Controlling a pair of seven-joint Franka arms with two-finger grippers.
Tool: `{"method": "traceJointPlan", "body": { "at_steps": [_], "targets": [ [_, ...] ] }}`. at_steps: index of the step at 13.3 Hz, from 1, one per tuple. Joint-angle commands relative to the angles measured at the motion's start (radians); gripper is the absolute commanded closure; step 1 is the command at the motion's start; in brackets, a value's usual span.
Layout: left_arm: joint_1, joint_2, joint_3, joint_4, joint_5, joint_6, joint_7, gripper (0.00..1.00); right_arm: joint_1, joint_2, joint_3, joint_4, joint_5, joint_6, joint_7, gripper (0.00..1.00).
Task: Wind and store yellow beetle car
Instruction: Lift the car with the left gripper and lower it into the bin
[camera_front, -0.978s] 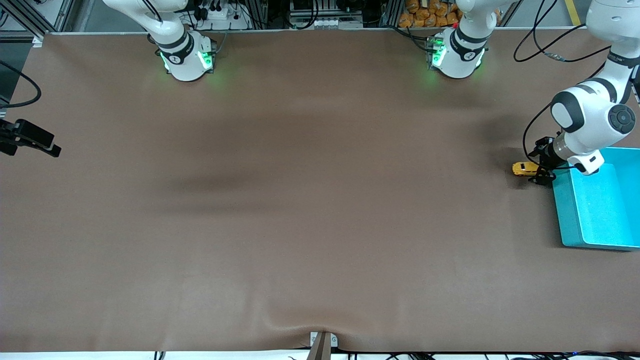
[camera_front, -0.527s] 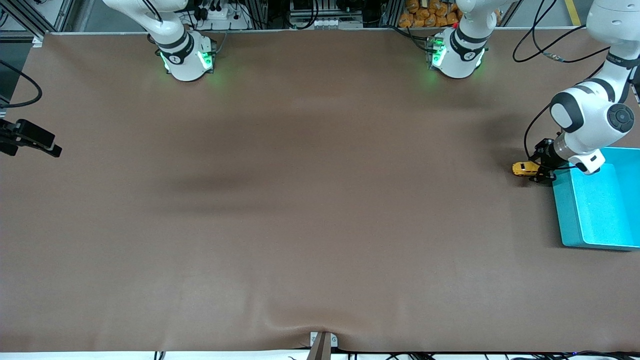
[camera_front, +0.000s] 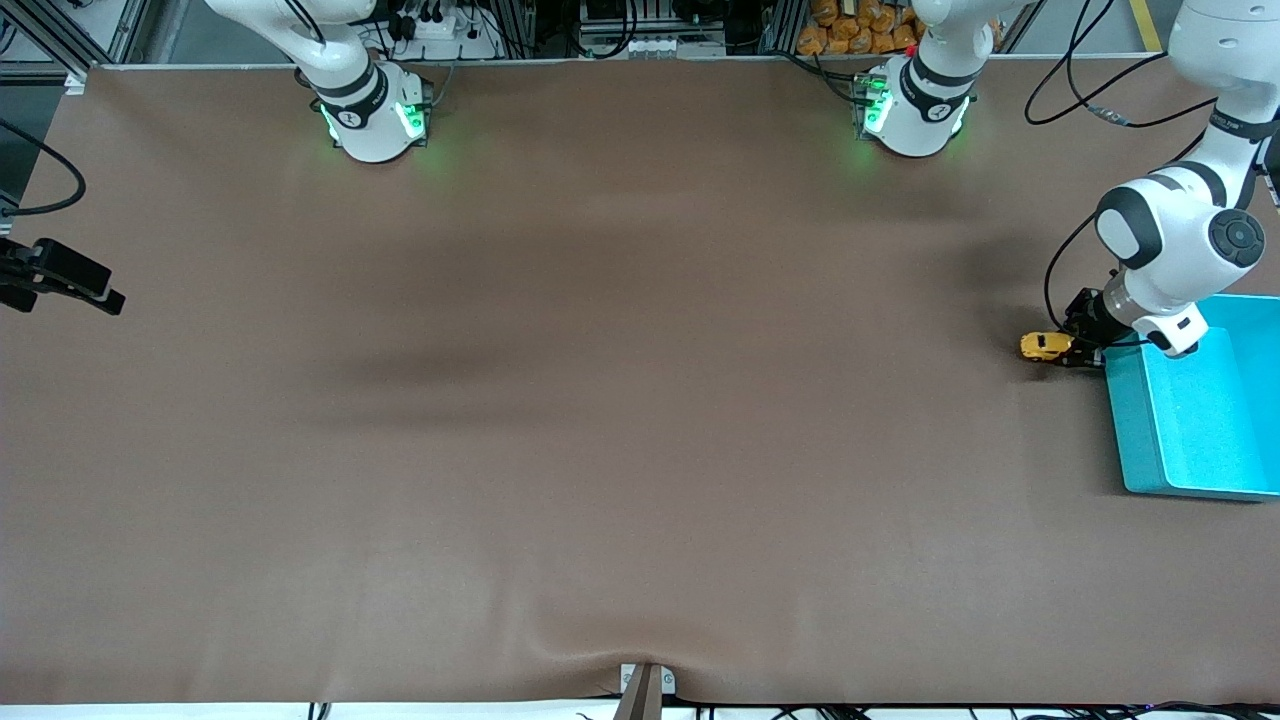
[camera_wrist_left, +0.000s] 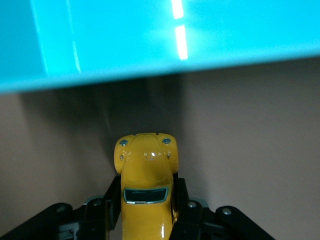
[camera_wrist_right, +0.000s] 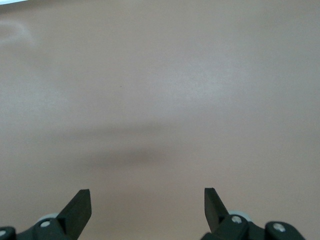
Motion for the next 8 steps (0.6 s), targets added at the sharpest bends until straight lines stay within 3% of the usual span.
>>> {"method": "traceJointPlan", "body": {
  "at_steps": [1, 4, 8],
  "targets": [
    [-0.001, -0.081, -0.028, 0.028, 0.016, -0.101, -0.011, 0.98, 0.007, -0.014, -0.003, -0.012, -0.013, 0.007, -0.004, 0.00],
    [0.004, -0.113, -0.029, 0.142, 0.016, -0.246, 0.025, 1.00, 0.006, -0.012, -0.003, -0.012, -0.012, 0.007, -0.003, 0.00],
    [0.028, -0.074, -0.023, 0.358, 0.014, -0.418, 0.151, 1.00, 0.007, -0.014, -0.003, -0.011, -0.012, 0.007, -0.004, 0.00]
  ]
}}
